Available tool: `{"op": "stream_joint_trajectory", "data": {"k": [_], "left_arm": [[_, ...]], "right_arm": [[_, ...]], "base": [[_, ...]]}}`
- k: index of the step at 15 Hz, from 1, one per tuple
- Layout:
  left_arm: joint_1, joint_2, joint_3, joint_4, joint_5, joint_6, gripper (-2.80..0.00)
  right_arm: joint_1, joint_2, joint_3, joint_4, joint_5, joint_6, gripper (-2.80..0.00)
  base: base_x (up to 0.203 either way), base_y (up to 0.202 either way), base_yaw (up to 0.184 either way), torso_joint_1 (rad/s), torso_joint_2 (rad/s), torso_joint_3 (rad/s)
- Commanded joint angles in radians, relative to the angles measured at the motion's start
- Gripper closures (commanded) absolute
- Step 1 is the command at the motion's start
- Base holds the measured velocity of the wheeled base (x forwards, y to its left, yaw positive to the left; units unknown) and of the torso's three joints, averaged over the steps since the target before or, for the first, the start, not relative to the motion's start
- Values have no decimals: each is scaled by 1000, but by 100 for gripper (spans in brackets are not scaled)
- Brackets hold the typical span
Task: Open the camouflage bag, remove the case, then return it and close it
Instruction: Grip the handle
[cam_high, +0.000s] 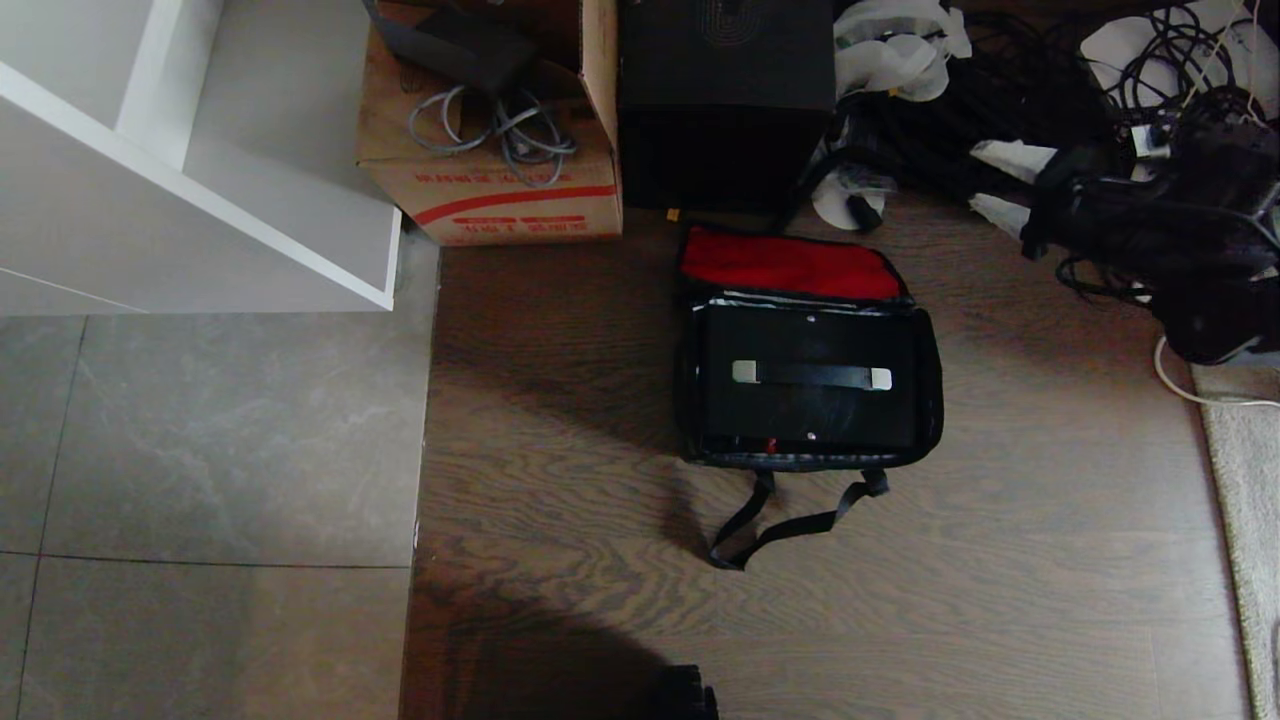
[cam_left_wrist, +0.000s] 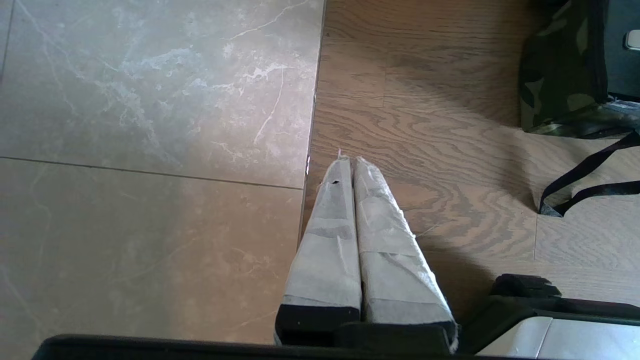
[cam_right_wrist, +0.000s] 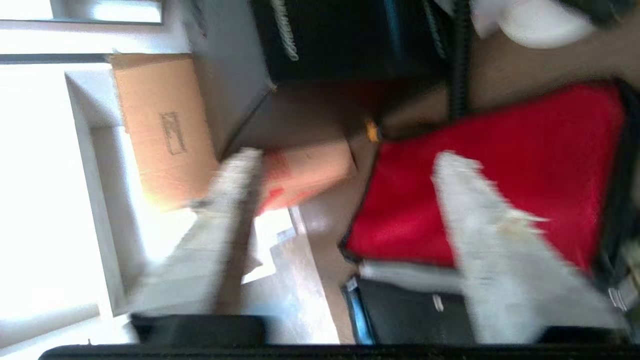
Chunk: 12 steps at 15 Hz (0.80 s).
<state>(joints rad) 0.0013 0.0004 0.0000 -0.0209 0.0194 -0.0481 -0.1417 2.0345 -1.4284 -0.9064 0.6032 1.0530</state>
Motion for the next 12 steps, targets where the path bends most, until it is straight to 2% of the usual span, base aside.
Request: {"op": "stream_joint_trajectory", "data": {"k": [1, 5, 7, 9, 10, 12], "left_arm": [[0, 0, 9, -1, 1, -1, 0], [0, 0, 11, -1, 1, -1, 0], [0, 0, 11, -1, 1, -1, 0], [0, 0, 11, -1, 1, -1, 0], [0, 0, 11, -1, 1, -1, 0], [0, 0, 11, -1, 1, -1, 0]], "right_arm": [[-3, -71, 131, -9, 32, 3, 0], [-8, -229, 457, -10, 143, -5, 0], [-5, -346, 674, -1, 213, -52, 0], [6, -505, 845, 45, 276, -151, 0], [17, -576, 914, 86, 295, -226, 0], [35, -723, 993, 202, 313, -361, 0]], "base": [[0, 0, 0, 0, 0, 0], [0, 0, 0, 0, 0, 0], [0, 0, 0, 0, 0, 0], [0, 0, 0, 0, 0, 0], [0, 0, 0, 0, 0, 0], [0, 0, 0, 0, 0, 0]]}}
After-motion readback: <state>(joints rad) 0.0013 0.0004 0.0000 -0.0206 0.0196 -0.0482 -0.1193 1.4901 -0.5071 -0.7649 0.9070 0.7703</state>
